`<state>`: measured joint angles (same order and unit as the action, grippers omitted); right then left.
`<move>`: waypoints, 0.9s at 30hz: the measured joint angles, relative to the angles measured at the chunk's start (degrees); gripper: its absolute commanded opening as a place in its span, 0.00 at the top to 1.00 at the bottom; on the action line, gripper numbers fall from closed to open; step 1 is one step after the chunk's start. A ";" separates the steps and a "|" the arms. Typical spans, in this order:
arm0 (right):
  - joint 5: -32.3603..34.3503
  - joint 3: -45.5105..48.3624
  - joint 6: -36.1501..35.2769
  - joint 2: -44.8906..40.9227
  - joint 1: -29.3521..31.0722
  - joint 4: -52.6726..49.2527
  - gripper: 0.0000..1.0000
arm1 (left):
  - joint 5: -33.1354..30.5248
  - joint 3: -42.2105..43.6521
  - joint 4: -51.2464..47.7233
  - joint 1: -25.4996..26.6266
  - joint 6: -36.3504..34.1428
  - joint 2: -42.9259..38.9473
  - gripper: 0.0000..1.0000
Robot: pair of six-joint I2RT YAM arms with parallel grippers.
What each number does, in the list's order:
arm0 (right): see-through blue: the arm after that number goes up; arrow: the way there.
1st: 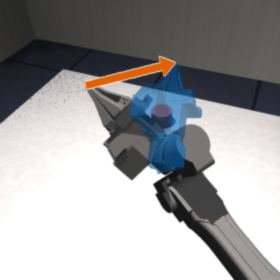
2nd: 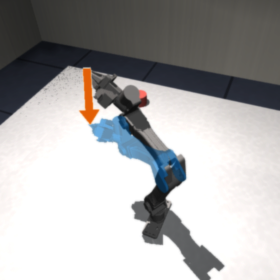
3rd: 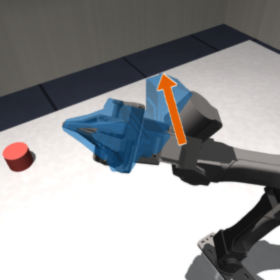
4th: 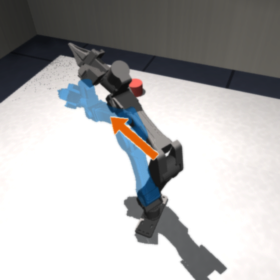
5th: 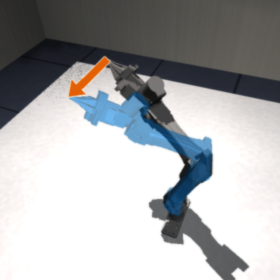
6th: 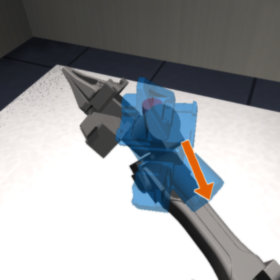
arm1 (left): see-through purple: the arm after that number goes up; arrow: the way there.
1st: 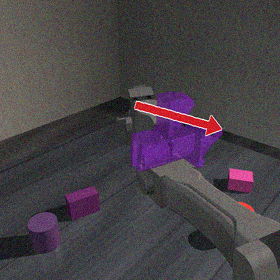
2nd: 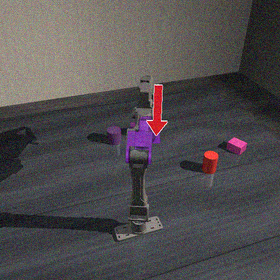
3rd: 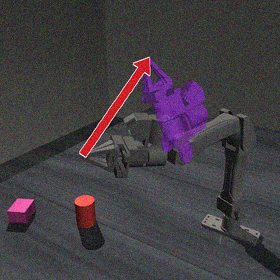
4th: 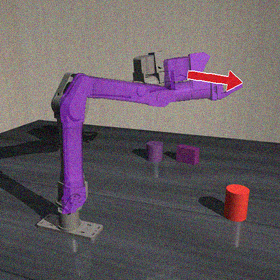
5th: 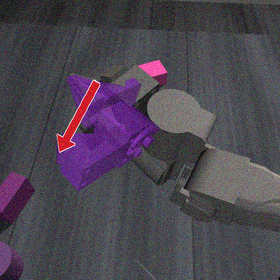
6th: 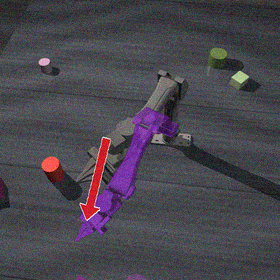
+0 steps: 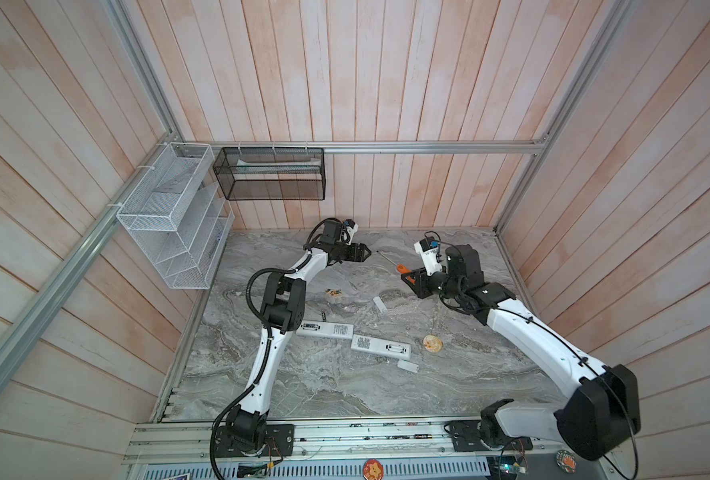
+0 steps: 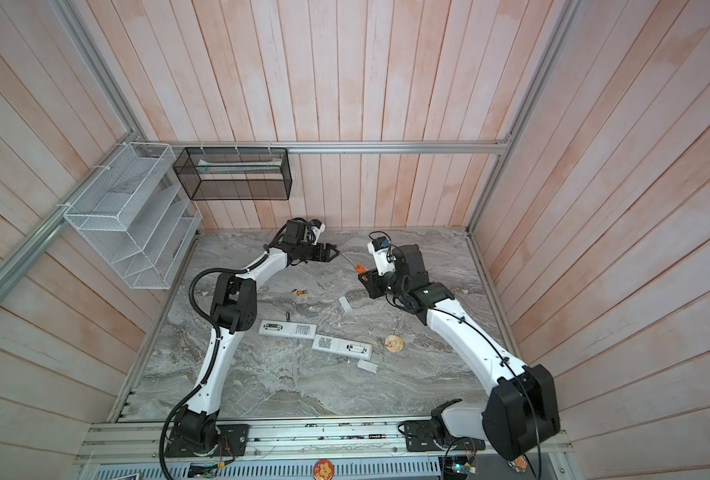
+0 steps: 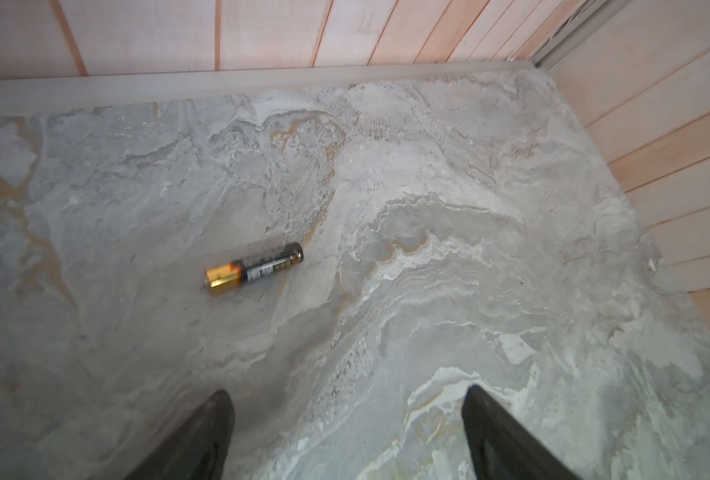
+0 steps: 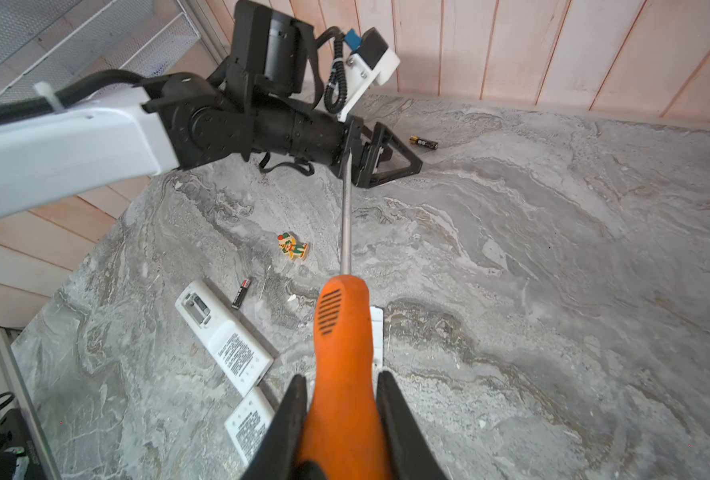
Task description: Unload the batteries from the remote control
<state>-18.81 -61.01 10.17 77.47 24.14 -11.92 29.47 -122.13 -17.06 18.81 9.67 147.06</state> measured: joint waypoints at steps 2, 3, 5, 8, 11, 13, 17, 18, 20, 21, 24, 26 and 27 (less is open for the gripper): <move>-1.33 -0.26 0.68 2.71 -1.14 1.33 1.00 | -0.09 11.21 1.60 -0.48 0.26 -7.17 0.10; -1.88 -0.26 1.03 3.58 -1.66 1.57 1.00 | -0.33 15.28 1.77 -0.83 0.26 -10.62 0.10; -2.34 -0.17 1.95 5.25 -2.86 2.69 1.00 | -1.29 22.34 2.34 -1.95 0.37 -18.43 0.10; -2.73 -0.09 3.80 6.95 -4.68 5.57 1.00 | -3.15 29.27 3.21 -4.61 0.24 -29.73 0.09; -3.28 -1.99 5.16 11.06 -6.49 7.78 1.00 | -6.05 34.88 3.26 -7.15 -1.11 -39.08 0.08; -3.80 -6.12 5.53 16.63 -7.19 8.37 1.00 | -7.91 39.65 3.06 -7.72 -1.92 -44.00 0.07; -6.03 -22.21 5.05 32.54 -7.63 6.08 1.00 | -8.76 52.24 2.38 -8.02 -2.10 -51.78 0.07; -6.32 -26.25 4.68 36.15 -7.63 5.38 1.00 | -8.79 54.66 2.16 -8.26 -2.03 -52.87 0.07; -6.38 -32.83 4.42 42.01 -7.63 4.00 1.00 | -9.09 58.58 0.70 -8.85 -1.97 -54.55 0.07; -6.40 -34.91 4.39 43.89 -7.63 3.39 1.00 | -9.46 59.69 -0.09 -9.11 -1.97 -55.17 0.07; -6.78 -44.09 4.39 50.71 -7.63 -0.22 1.00 | -10.08 62.58 -1.40 -9.88 -1.95 -57.83 0.07; -7.08 -53.20 3.93 56.94 -7.63 -2.84 1.00 | -9.94 63.65 -1.97 -10.21 -1.92 -60.15 0.07; -7.17 -57.00 3.72 59.41 -7.63 -4.15 1.00 | -9.88 63.98 -2.01 -10.29 -1.92 -61.20 0.07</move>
<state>-25.98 -118.02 13.89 136.88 16.51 -16.08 19.59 -58.15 -19.07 8.51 7.75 85.86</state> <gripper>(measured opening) 0.256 0.929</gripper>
